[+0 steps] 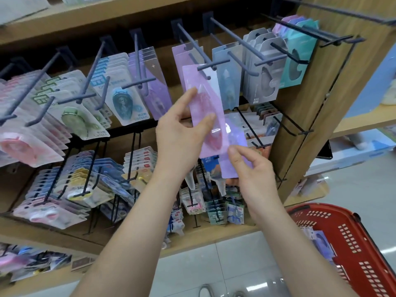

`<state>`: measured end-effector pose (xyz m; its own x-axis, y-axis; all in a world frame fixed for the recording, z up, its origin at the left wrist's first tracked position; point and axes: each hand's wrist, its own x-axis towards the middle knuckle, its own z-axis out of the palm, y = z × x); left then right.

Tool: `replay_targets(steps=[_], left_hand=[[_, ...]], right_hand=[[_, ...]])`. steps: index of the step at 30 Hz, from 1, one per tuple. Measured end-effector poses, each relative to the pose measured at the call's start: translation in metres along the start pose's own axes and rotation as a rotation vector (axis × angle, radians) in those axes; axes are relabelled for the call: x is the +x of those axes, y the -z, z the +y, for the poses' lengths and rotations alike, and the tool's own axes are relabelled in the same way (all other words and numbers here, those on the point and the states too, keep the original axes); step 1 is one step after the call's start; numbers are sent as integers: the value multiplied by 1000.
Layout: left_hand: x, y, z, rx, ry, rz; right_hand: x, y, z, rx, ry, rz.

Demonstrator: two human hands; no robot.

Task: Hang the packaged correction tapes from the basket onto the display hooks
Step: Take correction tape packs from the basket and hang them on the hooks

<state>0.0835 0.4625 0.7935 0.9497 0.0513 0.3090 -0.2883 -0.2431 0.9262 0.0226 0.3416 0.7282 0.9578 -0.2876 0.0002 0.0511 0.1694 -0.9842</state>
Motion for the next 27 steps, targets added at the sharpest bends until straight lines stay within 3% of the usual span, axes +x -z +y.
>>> replay_targets(steps=[3, 6, 10, 14, 16, 19, 22, 27], left_hand=[[21, -5, -9, 15, 13, 77], [42, -14, -19, 70, 40, 102], [64, -19, -26, 148, 86, 110], [52, -13, -33, 190, 75, 87], [40, -10, -34, 126, 80, 102], [16, -10, -18, -192, 187, -65], [2, -3, -3, -376, 198, -90], [-9, 14, 0, -206, -4, 16]], right_hand=[[0, 17, 11, -24, 55, 102], [-2, 28, 8, 12, 103, 42], [-8, 33, -3, 174, -7, -36], [-11, 33, 2, 182, -59, -78], [-10, 34, 6, 179, -83, -97], [-8, 33, 11, 167, -86, -156], [-6, 32, 11, 205, -108, -213], [-1, 29, 11, 166, -125, -345]])
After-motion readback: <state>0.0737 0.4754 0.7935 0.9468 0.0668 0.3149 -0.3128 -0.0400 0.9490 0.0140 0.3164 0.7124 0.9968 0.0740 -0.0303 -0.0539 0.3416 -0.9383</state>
